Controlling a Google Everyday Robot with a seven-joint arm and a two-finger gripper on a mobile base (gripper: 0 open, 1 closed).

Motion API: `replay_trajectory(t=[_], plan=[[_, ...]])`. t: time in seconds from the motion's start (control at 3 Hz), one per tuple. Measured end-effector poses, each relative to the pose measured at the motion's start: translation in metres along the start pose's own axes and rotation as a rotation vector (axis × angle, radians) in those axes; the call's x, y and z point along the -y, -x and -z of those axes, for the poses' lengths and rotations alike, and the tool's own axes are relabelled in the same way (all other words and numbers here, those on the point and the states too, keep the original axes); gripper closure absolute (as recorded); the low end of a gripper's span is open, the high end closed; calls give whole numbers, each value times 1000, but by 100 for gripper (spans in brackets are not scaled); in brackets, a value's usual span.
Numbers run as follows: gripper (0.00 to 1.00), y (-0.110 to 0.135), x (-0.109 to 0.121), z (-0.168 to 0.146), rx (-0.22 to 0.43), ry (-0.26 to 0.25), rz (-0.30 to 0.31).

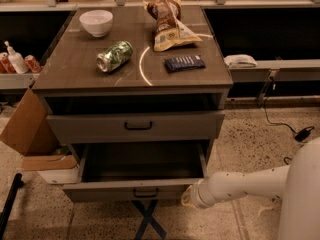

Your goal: Close middle drawer

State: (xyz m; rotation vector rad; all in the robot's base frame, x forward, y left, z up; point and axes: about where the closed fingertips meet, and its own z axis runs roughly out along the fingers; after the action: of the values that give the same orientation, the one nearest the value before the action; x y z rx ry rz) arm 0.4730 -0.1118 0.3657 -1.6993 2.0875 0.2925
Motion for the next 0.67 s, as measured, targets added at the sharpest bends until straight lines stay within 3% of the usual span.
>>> replay_trajectory(t=[0.67], plan=[[100, 19, 20, -9, 39, -33, 17]])
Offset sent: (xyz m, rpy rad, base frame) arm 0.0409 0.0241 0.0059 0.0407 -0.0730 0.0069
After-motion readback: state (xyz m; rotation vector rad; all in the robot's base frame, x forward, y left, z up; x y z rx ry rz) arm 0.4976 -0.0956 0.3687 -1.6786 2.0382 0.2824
